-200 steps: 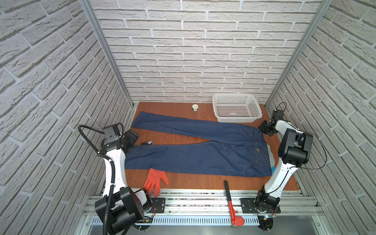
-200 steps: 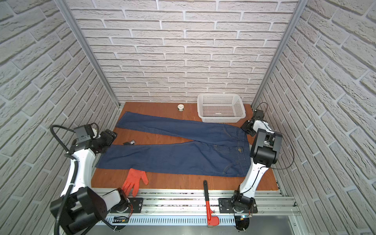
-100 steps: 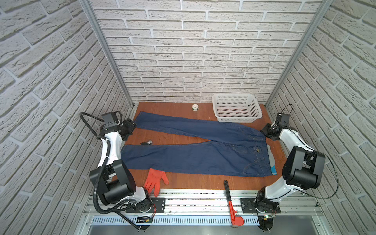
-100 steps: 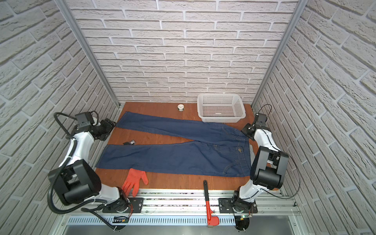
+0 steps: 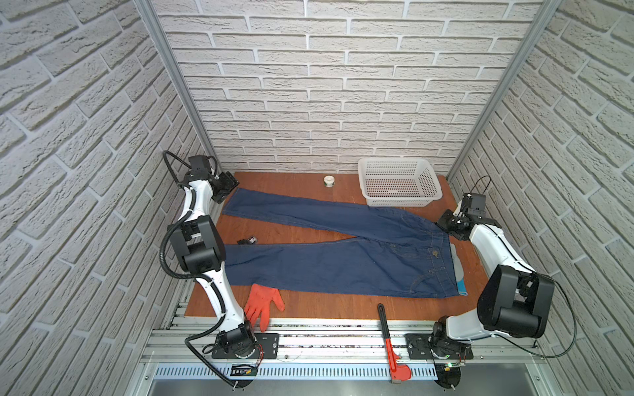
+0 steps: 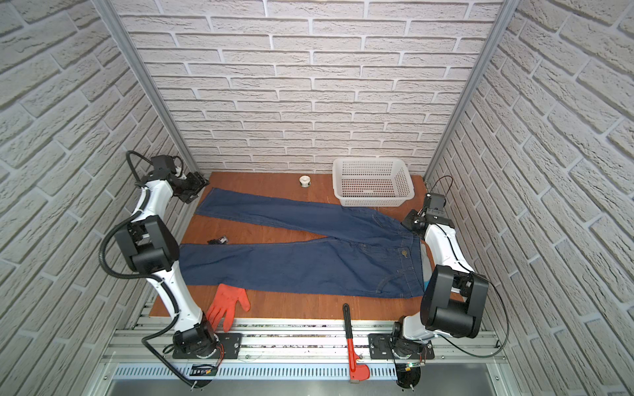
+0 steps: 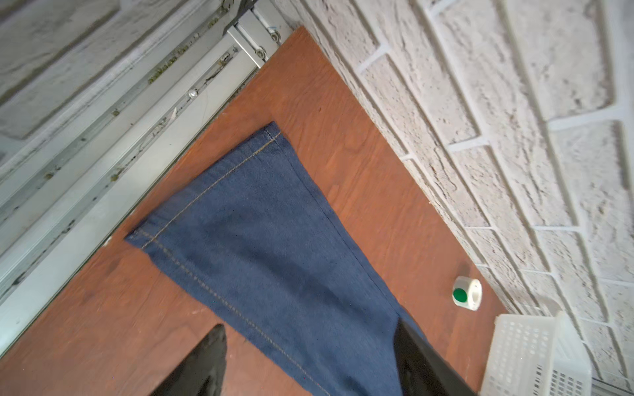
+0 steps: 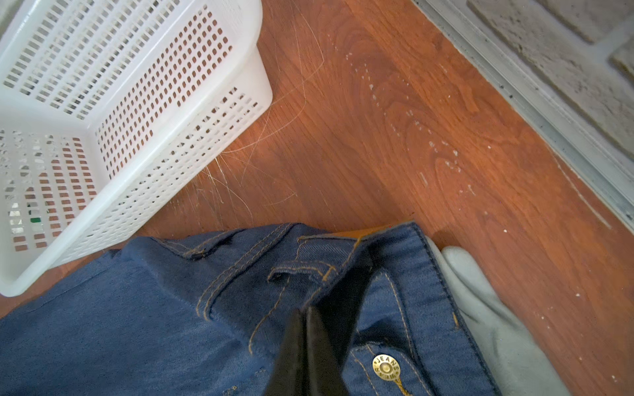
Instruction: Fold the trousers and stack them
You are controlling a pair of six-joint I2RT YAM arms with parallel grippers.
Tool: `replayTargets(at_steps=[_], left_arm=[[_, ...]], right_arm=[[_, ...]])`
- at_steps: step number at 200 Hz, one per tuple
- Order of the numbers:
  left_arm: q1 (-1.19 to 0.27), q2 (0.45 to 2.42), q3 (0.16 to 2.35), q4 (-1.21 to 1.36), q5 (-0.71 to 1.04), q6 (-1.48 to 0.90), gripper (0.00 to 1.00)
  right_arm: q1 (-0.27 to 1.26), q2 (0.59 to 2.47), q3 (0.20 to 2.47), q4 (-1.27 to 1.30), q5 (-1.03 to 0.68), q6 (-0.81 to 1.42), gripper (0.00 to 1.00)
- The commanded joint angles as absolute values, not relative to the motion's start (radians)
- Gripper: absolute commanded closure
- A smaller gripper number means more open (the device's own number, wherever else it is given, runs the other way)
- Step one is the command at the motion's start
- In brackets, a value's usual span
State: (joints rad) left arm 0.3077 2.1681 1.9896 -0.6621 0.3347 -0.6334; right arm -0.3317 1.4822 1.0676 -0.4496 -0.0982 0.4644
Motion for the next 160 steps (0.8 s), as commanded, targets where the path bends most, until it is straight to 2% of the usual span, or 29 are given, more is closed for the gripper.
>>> replayTargets(at_steps=[1,55,160], left_arm=[[0.295,2.304,2.159,-0.767,0.322,-0.566,0.28],[0.285,2.673,2.637,-0.906,0.283,-0.508,0.32],[0.317,2.795,2.668,-0.689,0.302,-0.633,0.32]], right_arm=[[-0.316,1.463,1.056,-0.431,-0.092,0.477,0.94],[-0.236,1.5,1.098,-0.454,-0.091,0.462,0.94],[-0.178,1.452,1.104,-0.531,-0.058,0.416,0.94]])
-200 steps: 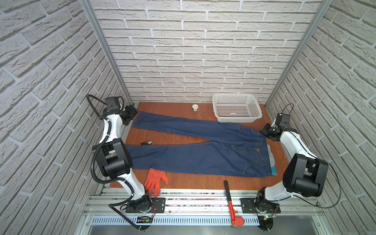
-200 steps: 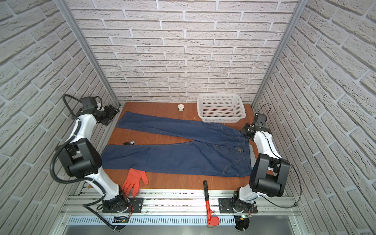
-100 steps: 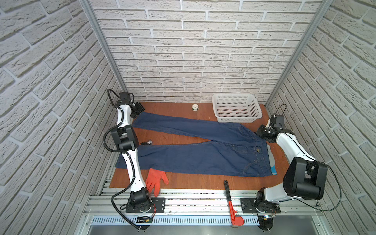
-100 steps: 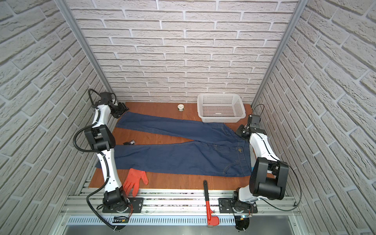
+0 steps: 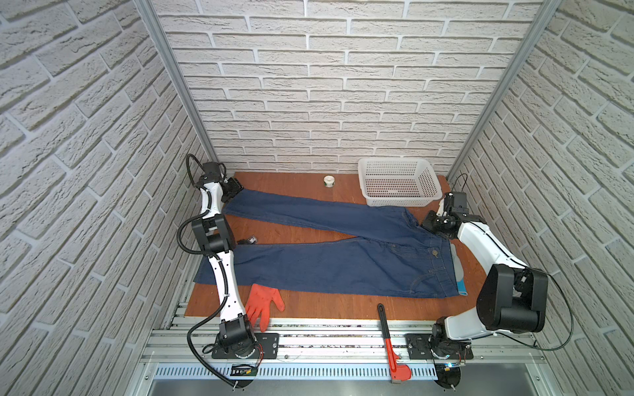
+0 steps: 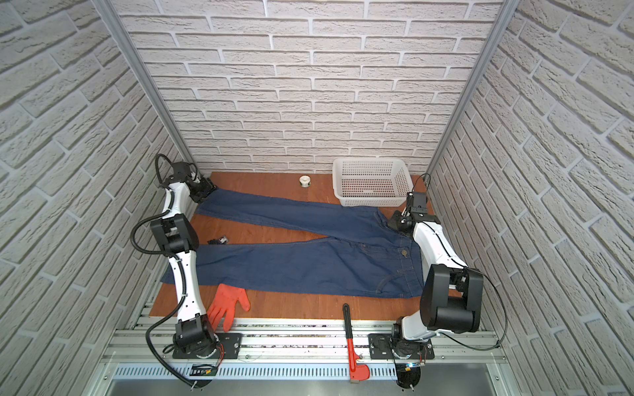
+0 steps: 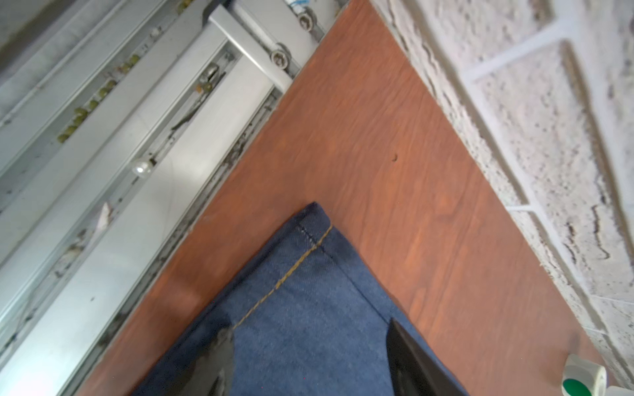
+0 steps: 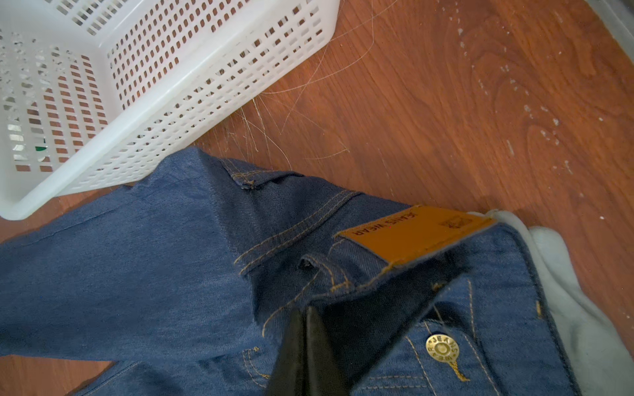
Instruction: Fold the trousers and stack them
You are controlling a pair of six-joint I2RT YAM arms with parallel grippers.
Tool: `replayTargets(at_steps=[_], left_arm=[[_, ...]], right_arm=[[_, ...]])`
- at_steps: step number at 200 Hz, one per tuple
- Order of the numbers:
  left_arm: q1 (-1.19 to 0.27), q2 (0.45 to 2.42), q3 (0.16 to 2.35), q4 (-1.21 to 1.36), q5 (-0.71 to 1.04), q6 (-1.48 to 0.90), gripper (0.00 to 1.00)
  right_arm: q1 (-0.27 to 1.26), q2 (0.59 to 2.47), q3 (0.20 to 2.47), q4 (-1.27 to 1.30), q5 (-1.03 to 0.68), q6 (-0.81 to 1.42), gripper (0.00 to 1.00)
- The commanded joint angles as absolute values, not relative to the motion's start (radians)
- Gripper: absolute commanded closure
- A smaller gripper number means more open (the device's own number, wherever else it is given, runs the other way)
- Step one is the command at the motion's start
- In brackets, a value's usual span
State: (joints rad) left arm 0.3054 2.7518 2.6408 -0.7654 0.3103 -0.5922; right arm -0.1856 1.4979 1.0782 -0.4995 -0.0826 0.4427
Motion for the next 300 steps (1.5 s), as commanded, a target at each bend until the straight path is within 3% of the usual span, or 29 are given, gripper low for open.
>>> replayTargets(at_steps=[1,37,72,146,186,234,300], left_arm=[[0.317,2.795,2.669,-0.687,0.302,-0.634,0.32],[0.319,2.804,2.67,-0.655,0.307,-0.68,0.38],[0.321,2.792,2.636,-0.807,0.254,-0.713,0.41],[0.375,2.488,2.132,-0.856,0.141,-0.659,0.35],[0.398,2.338,1.886,-0.715,0.153,-0.68,0.33],[0.374,2.372,2.102,-0.745,0.168,-0.673,0.3],[0.348,2.569,2.437,-0.94,0.087,-0.615,0.34]], right_arm=[[-0.179,1.452,1.104,-0.532,-0.057,0.415,0.94],[-0.178,1.419,1.095,-0.552,-0.03,0.417,0.95],[-0.179,1.39,1.08,-0.564,0.0,0.422,0.94],[-0.181,1.331,1.065,-0.585,0.003,0.434,0.95],[-0.186,1.296,1.045,-0.589,0.014,0.432,0.94],[-0.186,1.304,1.049,-0.586,0.0,0.432,0.94],[-0.186,1.333,1.044,-0.565,-0.014,0.44,0.95]])
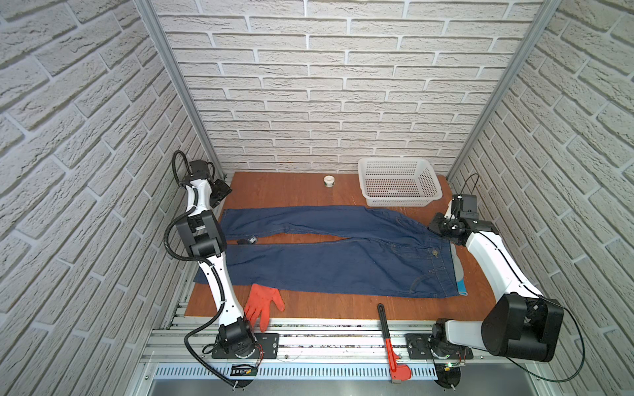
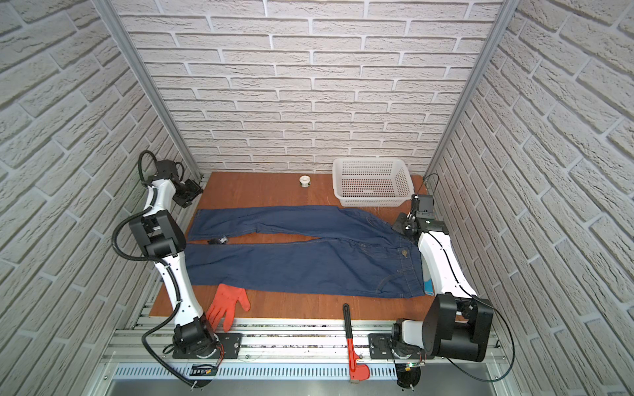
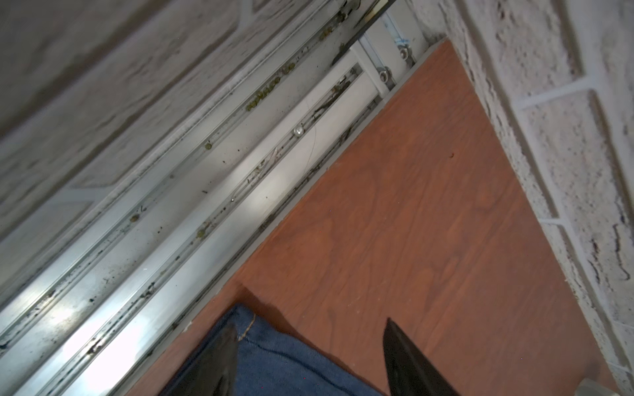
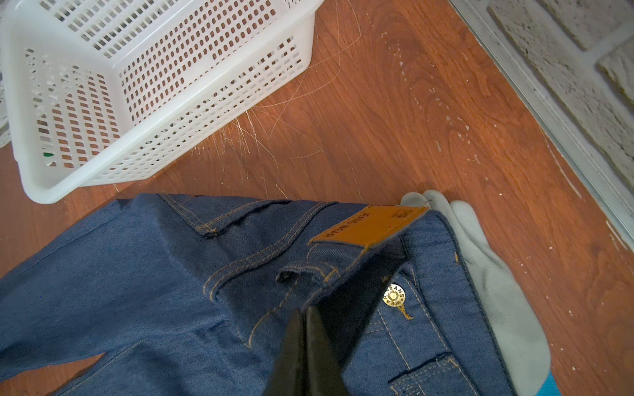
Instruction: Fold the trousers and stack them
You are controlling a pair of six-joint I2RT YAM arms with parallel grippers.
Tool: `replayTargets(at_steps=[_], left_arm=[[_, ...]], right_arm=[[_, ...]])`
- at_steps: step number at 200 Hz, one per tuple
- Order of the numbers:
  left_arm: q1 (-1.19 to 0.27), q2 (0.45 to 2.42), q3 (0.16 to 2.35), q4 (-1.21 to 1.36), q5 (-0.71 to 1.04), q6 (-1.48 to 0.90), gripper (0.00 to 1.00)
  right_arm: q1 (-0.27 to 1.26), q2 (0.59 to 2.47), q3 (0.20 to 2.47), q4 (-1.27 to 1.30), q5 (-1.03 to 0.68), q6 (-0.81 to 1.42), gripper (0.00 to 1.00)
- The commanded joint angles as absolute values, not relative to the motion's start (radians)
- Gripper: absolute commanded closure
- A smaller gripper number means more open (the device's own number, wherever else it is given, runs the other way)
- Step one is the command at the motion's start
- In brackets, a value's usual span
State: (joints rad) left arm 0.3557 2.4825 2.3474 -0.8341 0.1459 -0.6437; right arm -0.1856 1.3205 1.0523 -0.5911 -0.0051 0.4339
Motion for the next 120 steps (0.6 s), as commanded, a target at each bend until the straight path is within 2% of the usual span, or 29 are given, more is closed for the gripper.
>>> replayTargets(at_steps=[1,62,120], left_arm=[[0.347,2.573,2.442,-0.943,0.086,-0.613,0.34],[0.331,2.629,2.472,-1.004,0.036,-0.562,0.37],[0.344,2.568,2.323,-1.003,0.02,-0.525,0.45]], right_arm=[[-0.186,1.333,1.045,-0.566,-0.015,0.44,0.95],[-0.186,1.349,1.046,-0.557,-0.034,0.443,0.95],[-0.186,1.354,1.031,-0.544,-0.04,0.44,0.95]])
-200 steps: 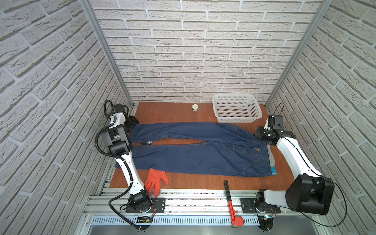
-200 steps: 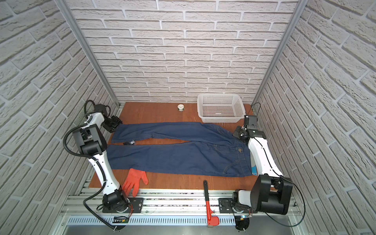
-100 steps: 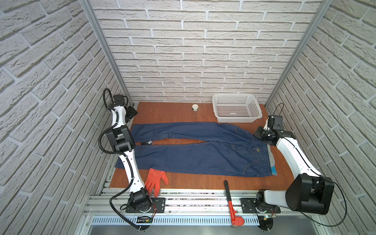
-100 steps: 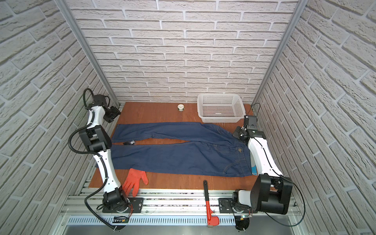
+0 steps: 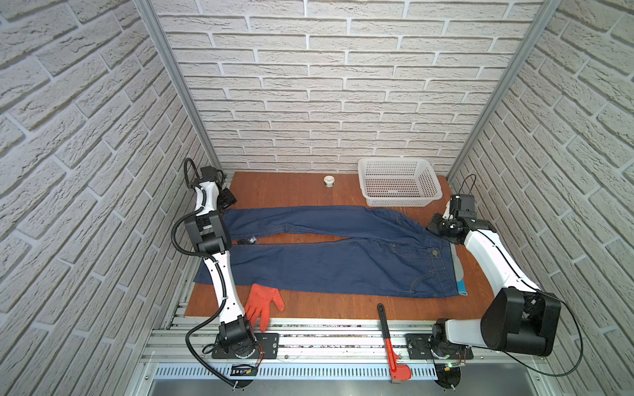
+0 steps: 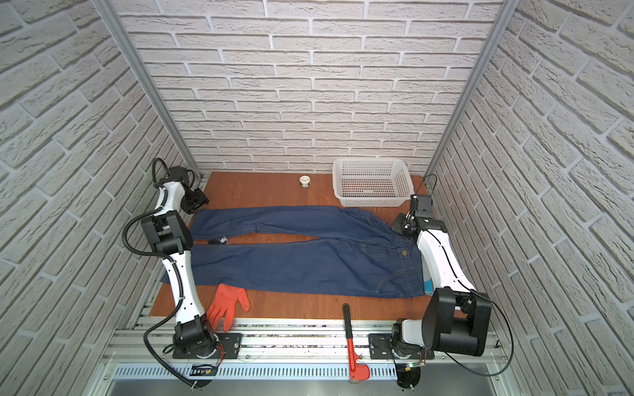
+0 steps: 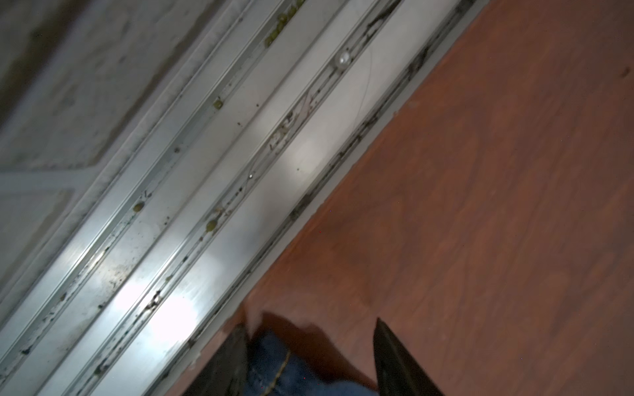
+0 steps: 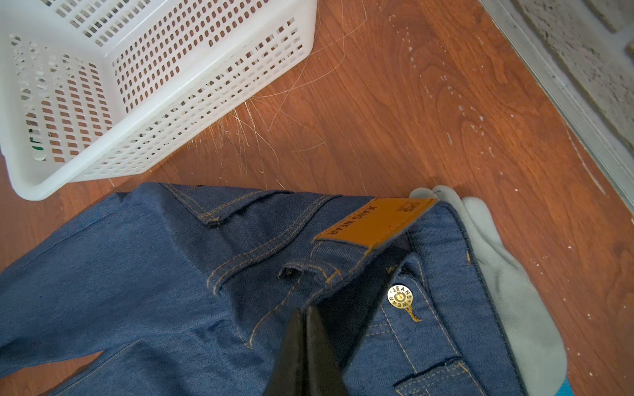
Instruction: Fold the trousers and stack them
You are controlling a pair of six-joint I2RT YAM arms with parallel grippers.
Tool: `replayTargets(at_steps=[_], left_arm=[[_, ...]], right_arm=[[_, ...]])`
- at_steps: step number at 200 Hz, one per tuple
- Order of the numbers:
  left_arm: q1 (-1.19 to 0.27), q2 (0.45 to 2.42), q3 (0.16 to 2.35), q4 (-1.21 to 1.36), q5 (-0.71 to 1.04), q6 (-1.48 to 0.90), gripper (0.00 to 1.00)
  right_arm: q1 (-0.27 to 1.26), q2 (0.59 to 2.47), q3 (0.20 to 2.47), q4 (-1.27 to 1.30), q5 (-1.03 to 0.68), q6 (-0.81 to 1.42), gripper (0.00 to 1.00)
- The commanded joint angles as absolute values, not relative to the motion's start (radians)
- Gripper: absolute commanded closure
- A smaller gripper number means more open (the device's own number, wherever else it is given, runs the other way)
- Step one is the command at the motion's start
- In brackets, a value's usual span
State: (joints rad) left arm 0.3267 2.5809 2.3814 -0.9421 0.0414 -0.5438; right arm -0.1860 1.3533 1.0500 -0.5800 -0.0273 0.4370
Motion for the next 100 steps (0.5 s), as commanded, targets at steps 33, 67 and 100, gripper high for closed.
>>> replayTargets(at_steps=[33,67,100], left_arm=[[0.331,2.587,2.342,-1.033,0.021,-0.505,0.59],[0.319,2.585,2.346,-1.066,0.0,-0.476,0.81],[0.319,2.552,2.311,-1.045,-0.002,-0.471,0.95]], right_arm=[[-0.186,1.354,1.027,-0.545,-0.045,0.436,0.95],[-0.186,1.35,1.02,-0.544,-0.043,0.434,0.94],[-0.187,1.356,1.017,-0.536,-0.044,0.434,0.95]])
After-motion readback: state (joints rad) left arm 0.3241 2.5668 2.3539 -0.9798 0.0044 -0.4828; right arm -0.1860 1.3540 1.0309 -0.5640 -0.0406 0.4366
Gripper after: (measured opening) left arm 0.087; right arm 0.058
